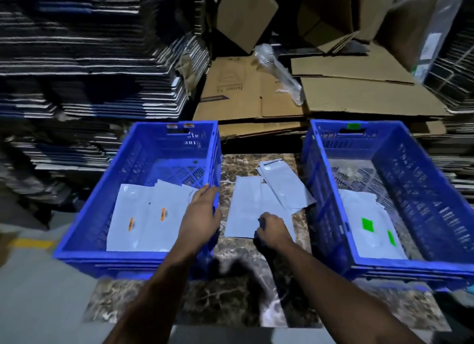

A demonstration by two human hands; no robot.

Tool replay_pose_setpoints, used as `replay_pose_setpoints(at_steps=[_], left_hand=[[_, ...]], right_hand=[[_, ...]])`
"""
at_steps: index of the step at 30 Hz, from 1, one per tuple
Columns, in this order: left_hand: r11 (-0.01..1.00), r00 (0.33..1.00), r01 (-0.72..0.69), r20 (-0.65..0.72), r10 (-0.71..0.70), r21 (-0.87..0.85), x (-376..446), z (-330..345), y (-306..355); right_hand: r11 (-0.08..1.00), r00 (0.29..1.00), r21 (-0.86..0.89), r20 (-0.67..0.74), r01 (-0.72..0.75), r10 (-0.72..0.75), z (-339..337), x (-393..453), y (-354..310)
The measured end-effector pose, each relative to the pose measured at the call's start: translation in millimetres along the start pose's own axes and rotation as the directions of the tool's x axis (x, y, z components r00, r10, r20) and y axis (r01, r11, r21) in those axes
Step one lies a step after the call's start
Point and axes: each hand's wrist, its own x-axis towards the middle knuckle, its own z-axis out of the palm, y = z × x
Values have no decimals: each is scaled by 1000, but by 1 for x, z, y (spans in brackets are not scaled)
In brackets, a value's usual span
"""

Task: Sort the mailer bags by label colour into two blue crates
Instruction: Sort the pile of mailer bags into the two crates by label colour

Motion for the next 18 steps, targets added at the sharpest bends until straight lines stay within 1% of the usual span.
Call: replay_pose_setpoints(at_steps=[3,7,10,14,18], left_hand=[[1000,1000,14,-23,-14,-3,0,2,-1],[999,999,40,-31,-40,4,1,2,0],[999,999,26,-41,-26,19,2,2,1],[1000,999,10,-39,-9,12,1,1,0],[1000,999,19,-39,-19,-16,0,1,0]], right_hand=[[996,997,28,18,-79,79,11,10,-10],[977,977,-23,-49,-210,209,19,23,-26],[952,954,-64,-48,-299,296,21,29,-34],[937,937,-30,-44,-349,347,26,30,-36],[940,942,-61,-58,-335,332,34,26,-40]])
